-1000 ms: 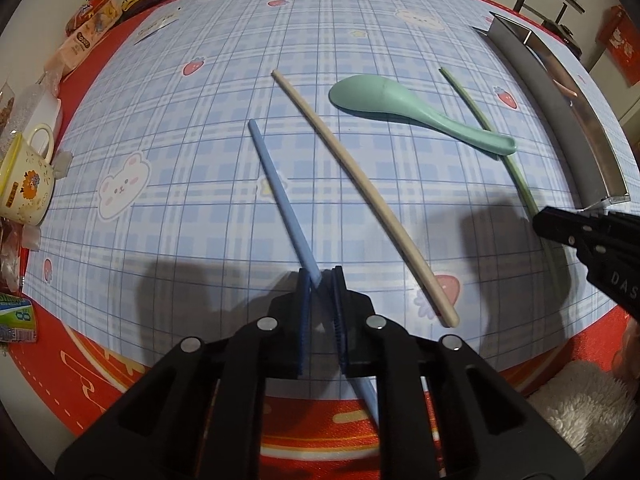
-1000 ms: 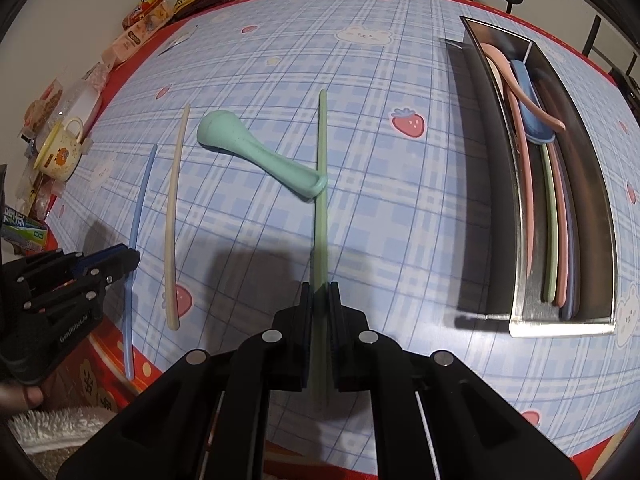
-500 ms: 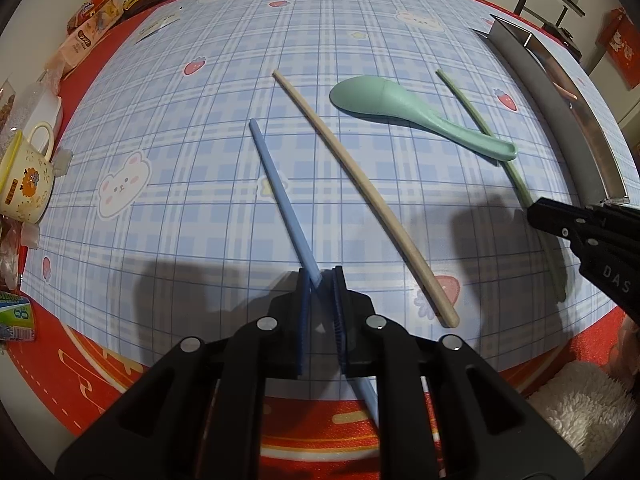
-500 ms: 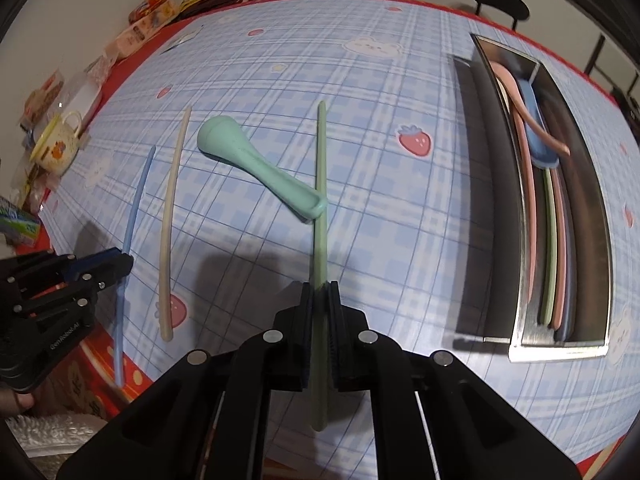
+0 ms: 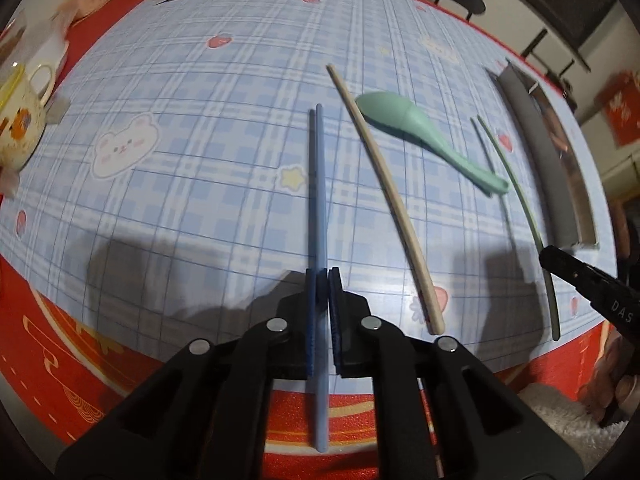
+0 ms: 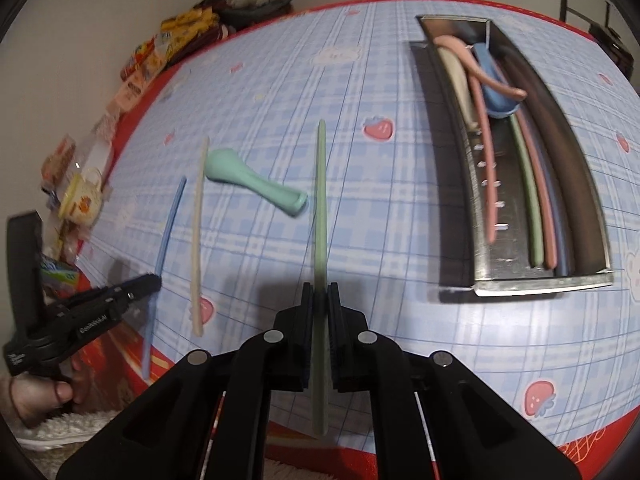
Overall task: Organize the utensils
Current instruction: 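Lift blue chopstick with left tool while right tool lifts green chopstick, then carry blue and green chopsticks into the steel basket with both tools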
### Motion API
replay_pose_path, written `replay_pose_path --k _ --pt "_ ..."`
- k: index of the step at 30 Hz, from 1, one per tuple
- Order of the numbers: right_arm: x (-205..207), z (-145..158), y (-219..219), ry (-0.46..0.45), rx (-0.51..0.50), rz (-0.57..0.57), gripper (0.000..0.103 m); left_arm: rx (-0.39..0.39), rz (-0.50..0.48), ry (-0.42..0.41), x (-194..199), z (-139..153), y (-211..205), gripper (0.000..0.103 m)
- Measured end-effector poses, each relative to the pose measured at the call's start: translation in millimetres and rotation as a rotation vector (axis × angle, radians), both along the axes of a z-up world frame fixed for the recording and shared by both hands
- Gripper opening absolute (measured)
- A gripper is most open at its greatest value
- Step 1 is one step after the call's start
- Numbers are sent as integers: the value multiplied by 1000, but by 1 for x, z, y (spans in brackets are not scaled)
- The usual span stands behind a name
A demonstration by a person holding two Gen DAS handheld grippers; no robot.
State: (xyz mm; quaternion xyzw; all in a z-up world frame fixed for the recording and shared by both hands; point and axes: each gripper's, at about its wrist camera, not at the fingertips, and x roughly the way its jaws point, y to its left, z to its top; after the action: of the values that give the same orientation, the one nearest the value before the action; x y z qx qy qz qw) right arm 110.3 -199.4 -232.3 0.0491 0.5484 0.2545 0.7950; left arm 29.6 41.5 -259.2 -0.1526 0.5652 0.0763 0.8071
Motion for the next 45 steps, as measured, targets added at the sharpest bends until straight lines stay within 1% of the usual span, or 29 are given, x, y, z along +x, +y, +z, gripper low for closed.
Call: replay_pose_path --k 5,9,12,17,22,27,30,38,42,45 --pt "0 12 -10 -24 34 -22 7 -25 18 -38 -4 12 5 10" --pt "0 22 -13 -54 48 -24 7 -79 34 -85 -4 27 9 10" --pt "0 31 -19 -81 61 -26 7 -103 32 -106 -3 37 10 10" --pt "4 44 -33 -125 80 -59 7 -140 -19 -140 12 56 -5 10" --pt "15 51 -59 -128 107 -131 7 -203 -84 -167 35 73 -28 10" --pt "27 53 -84 -130 118 -196 7 -265 -137 -162 67 81 -57 10" --pt "37 53 -98 -131 114 -226 7 -289 -174 -155 87 82 -75 10" --pt "66 49 -119 -133 50 -240 7 -360 -284 -122 149 77 -142 10" --pt "80 44 -125 -120 31 -245 7 -408 -284 -92 181 66 -165 10" --pt "89 40 -124 -113 19 -243 7 -425 -274 -68 198 57 -175 10"
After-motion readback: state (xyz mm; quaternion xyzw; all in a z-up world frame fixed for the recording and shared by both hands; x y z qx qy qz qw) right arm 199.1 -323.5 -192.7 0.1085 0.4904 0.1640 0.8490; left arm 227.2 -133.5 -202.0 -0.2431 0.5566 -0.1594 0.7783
